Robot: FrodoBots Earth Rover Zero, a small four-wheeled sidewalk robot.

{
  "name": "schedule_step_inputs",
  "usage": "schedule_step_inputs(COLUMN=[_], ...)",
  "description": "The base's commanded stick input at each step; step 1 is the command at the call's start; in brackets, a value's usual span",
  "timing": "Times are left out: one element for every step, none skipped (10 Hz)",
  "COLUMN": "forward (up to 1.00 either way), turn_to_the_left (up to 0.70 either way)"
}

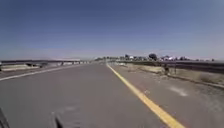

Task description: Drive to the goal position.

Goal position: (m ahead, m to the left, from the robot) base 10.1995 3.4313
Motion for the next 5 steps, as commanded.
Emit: schedule_step_inputs(forward=[1.00,1.00,1.00,1.00,1.00], turn_to_the_left=[0.00,0.00,0.00,0.00,0.00])
